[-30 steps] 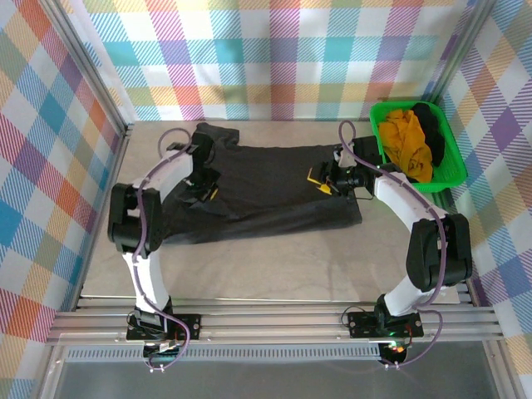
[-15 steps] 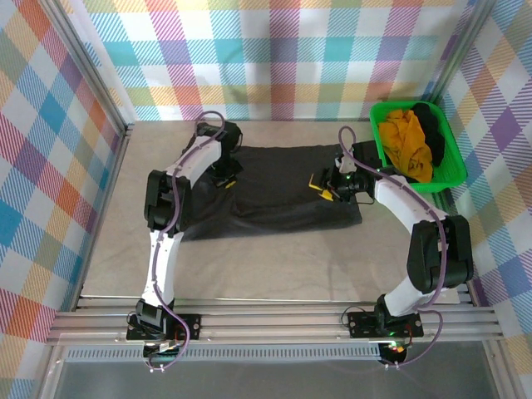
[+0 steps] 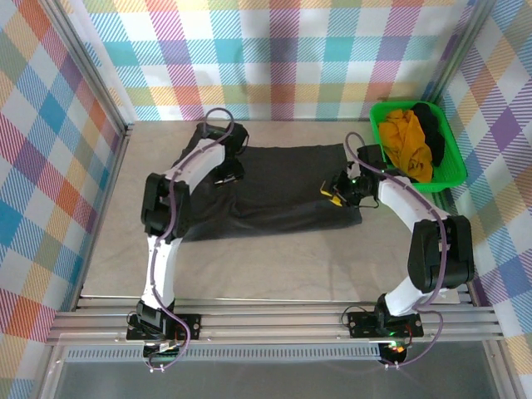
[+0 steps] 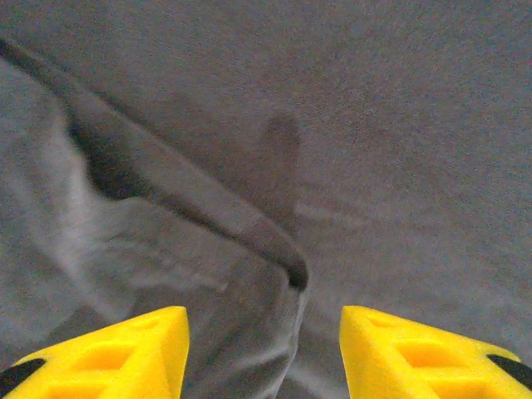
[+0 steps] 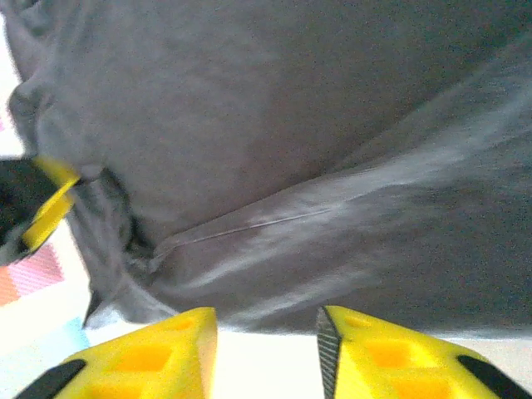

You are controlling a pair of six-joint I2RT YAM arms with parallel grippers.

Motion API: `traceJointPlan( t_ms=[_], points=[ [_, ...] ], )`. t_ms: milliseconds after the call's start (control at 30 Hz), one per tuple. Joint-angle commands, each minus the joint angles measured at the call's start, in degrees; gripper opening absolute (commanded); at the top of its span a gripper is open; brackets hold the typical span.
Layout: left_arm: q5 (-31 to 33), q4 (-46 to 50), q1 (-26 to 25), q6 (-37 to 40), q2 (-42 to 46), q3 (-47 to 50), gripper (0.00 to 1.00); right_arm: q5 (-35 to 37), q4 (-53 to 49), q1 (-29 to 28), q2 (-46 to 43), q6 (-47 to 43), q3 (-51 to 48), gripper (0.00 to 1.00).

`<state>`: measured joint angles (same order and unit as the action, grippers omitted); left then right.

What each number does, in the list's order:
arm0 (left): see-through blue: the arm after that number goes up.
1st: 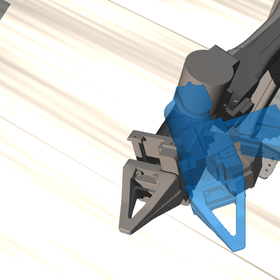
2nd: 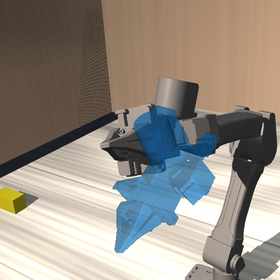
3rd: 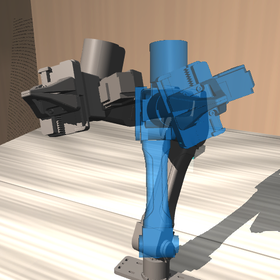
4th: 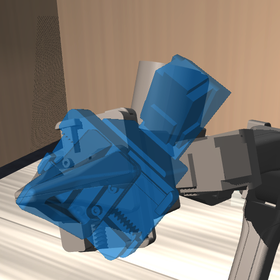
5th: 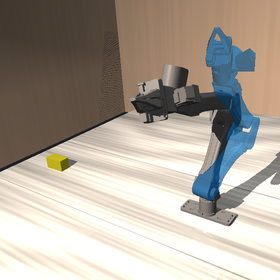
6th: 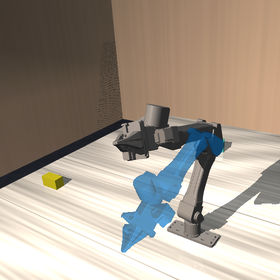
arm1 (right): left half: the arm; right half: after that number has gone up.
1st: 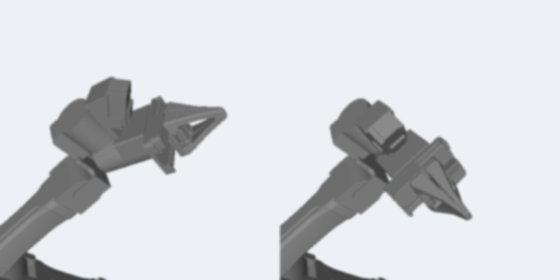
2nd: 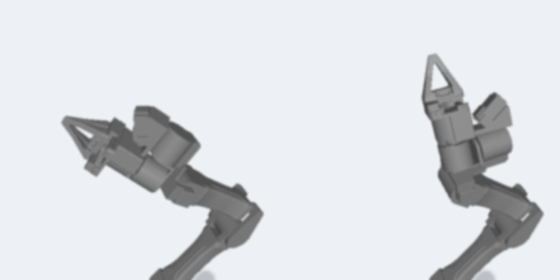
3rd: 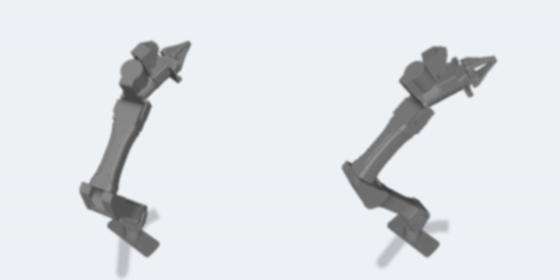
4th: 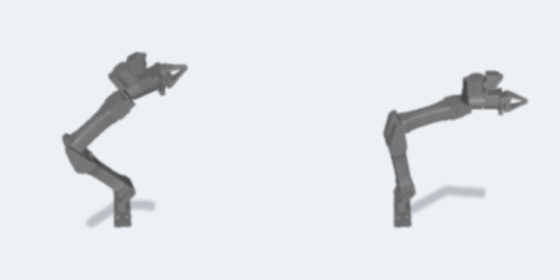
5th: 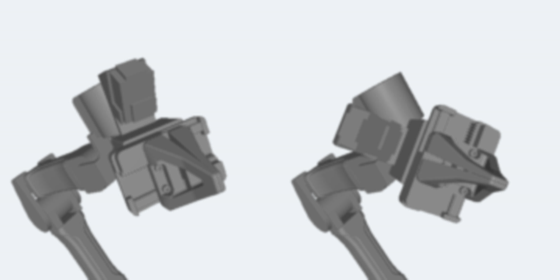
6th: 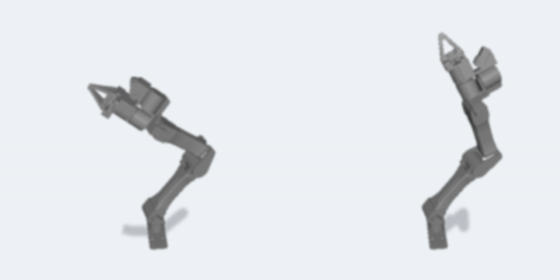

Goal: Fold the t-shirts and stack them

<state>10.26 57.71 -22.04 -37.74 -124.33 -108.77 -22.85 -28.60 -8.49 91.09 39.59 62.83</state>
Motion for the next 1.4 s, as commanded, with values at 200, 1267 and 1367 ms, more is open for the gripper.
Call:
traceJointPlan(
  t_ms=[200,1267,1367],
  points=[
    [-8.0,-7.2,8.2,-11.2,24.5,32.7,0.38,12.1,-11.0,1.2,10.3,-1.3,7.6,0.3],
    [9.1,-7.4,21.6,2.5,7.5,20.8,0.24,24.9,-24.0,1.6,18.9,-4.7,10.0,0.19],
    [8.7,-4.5,21.6,2.7,8.6,20.1,0.24,22.6,-23.7,1.4,17.4,-5.7,10.0,0.2]
  ],
)
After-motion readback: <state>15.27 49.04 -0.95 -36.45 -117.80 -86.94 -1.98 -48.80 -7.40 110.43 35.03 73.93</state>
